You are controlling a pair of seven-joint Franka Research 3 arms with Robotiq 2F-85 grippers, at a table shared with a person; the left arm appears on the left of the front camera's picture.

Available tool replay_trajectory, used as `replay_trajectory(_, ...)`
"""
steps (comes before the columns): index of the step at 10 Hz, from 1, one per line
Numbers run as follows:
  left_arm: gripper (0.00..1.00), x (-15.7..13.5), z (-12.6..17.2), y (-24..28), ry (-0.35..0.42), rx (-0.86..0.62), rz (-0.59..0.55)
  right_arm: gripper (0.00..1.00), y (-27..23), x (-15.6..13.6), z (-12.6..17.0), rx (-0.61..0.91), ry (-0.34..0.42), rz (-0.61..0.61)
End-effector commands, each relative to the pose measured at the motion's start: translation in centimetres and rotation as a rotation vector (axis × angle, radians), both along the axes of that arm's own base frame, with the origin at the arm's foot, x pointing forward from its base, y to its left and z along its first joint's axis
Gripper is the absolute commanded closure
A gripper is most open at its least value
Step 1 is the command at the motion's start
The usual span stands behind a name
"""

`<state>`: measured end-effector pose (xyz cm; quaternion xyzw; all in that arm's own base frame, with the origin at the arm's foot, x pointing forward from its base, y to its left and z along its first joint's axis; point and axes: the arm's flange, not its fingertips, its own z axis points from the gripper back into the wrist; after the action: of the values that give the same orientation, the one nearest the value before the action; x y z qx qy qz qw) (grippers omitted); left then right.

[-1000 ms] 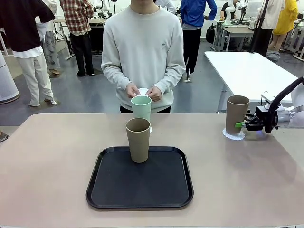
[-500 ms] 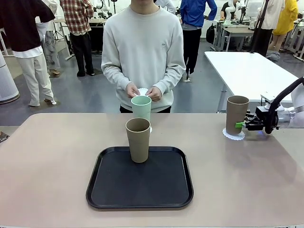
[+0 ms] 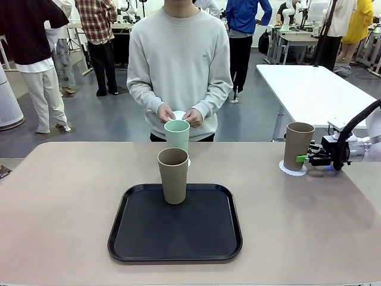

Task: Place coasters on the table and set cups on them.
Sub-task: Take one Reusable plastic cup from the Flat Tray and place it on a coaster set by the human.

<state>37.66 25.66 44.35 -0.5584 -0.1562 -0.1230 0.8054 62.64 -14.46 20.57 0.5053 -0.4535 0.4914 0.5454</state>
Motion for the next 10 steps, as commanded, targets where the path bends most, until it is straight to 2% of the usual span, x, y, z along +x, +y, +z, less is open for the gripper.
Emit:
replay_trajectory(1, 0.00, -0.2, 0.2, 0.1, -0.002, -0.001, -0.003, 0.19, 0.1, 0.0, -0.1, -0.009, 0.032, -0.011)
replay_trajectory(2, 0.00, -0.2, 0.2, 0.1, -0.002, -0.001, -0.003, 0.00, 0.1, -0.1, -0.1, -0.019, 0.037, -0.011)
replay_trajectory(10, 0.00, -0.2, 0.2, 0.1, -0.002, -0.001, -0.003, 0.00, -0.5, -1.4, 1.6, -0.128, 0.048, -0.058)
